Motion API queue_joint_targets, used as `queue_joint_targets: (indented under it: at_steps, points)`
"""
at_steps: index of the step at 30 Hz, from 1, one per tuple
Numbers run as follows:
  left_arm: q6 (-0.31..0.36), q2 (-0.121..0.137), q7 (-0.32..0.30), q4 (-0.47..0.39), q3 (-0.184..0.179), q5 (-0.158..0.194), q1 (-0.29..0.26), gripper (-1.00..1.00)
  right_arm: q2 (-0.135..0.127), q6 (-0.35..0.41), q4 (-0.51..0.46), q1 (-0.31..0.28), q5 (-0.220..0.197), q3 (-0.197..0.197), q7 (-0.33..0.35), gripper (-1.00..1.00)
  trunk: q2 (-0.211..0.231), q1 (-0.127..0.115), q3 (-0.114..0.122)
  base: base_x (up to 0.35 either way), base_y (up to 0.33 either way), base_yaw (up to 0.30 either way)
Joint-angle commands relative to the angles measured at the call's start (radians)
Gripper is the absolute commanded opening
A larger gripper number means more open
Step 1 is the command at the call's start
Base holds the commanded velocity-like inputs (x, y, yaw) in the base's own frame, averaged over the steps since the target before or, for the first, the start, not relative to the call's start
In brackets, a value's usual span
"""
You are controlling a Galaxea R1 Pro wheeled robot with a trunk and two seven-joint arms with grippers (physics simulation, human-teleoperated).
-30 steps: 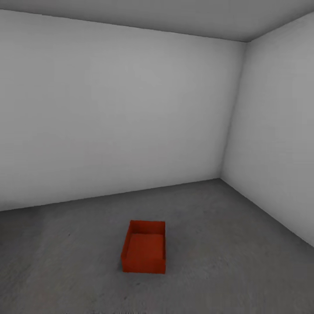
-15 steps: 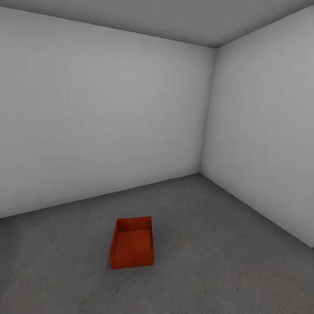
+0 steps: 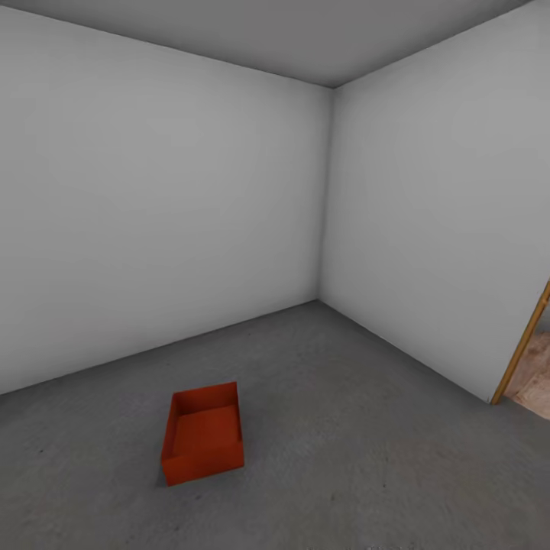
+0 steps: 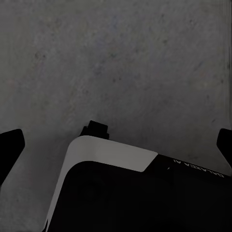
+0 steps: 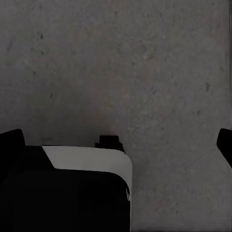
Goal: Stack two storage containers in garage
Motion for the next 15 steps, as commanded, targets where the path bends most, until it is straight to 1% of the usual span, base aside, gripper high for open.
queue_joint_targets:
  at_steps: [1,15]
  points:
    - [-0.001,0.0,0.002,0.0,-0.005,0.006,0.0,1.0,0.001,-0.004,0.003,-0.001,-0.006,0.008,-0.001,1.0,-0.001,0.0,-0.001,0.0,0.0,-0.295]
    - [-0.001,0.0,0.002,0.0,-0.005,0.006,0.0,1.0,0.001,0.0,0.003,-0.001,-0.006,0.008,-0.001,1.0,-0.001,0.0,-0.001,0.0,0.0,-0.295]
